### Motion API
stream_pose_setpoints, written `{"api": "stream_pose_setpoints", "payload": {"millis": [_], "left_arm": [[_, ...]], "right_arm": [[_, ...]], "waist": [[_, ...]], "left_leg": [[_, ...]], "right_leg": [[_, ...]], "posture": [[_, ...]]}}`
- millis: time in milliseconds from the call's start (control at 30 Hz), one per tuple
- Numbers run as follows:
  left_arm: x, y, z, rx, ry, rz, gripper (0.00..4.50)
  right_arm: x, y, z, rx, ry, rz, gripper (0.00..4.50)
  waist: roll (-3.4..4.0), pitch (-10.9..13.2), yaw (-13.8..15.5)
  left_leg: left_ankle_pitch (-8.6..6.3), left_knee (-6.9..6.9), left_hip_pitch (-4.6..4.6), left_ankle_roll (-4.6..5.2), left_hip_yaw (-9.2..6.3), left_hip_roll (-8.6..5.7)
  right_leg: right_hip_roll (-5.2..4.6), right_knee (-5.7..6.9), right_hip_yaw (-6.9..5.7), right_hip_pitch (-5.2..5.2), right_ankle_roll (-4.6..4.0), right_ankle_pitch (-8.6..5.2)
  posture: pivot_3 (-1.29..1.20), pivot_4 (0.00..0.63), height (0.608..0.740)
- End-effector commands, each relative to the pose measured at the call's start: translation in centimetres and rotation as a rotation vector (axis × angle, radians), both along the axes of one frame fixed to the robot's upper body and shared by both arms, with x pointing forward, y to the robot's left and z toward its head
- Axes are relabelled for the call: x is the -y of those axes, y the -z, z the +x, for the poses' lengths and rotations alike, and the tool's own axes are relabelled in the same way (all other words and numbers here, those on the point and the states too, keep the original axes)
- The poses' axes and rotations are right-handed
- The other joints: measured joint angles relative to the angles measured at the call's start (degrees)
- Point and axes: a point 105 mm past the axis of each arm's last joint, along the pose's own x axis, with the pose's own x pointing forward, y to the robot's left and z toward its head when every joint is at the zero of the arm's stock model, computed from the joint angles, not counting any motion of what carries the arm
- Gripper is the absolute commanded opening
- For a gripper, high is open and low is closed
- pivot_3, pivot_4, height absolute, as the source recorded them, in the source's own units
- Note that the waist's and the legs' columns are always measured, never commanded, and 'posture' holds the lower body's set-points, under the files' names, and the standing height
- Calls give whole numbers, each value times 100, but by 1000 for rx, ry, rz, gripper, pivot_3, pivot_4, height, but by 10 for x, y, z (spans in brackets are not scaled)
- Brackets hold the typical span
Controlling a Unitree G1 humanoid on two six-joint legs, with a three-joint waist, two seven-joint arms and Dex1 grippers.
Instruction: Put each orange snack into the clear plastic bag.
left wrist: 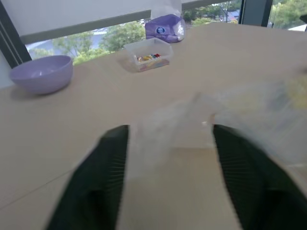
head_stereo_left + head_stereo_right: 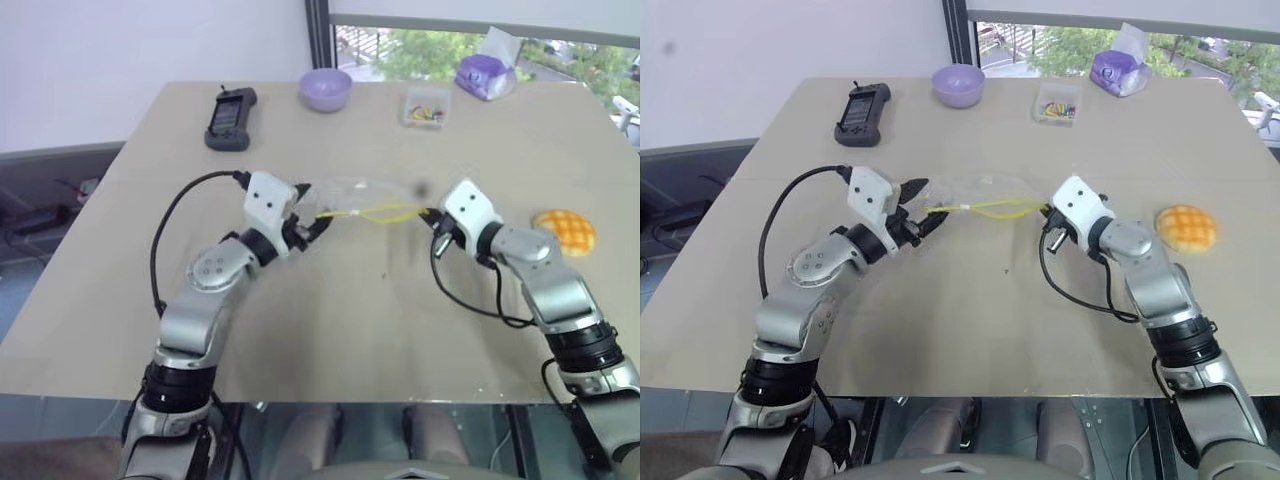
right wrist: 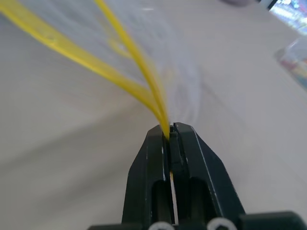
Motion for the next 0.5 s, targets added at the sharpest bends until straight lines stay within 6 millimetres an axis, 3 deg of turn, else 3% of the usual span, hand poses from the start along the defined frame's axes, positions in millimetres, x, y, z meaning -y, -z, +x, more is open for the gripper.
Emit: {"api": "stream_pose_setpoints", "payload": {"millis": [33,300,500], "left_arm": [[6,-9,-11,120,62,115,3240],[31,-8,-31,159,223,239,3240],[38,-16,-31,191,238,263,3240]], "right_arm": [[-4,-20,3,100,-10,-42,0],[-11,-15,11,120,-1,-107,0],[-15,-15,18,143,13,-135,0]], "waist": [[0,0,-3],[-1,1,0],[-1,2,-7]], "left_leg": [[0,-1,0,0,0,0],[0,-8,-3,0,6,1],[0,-12,-4,0,10,1]], "right_leg": [[0,0,0,-1,0,0],[-2,-2,6,-7,0,0],[0,1,11,-17,0,0]], "posture": [[0,150,740],[0,150,740],[0,150,740]]}}
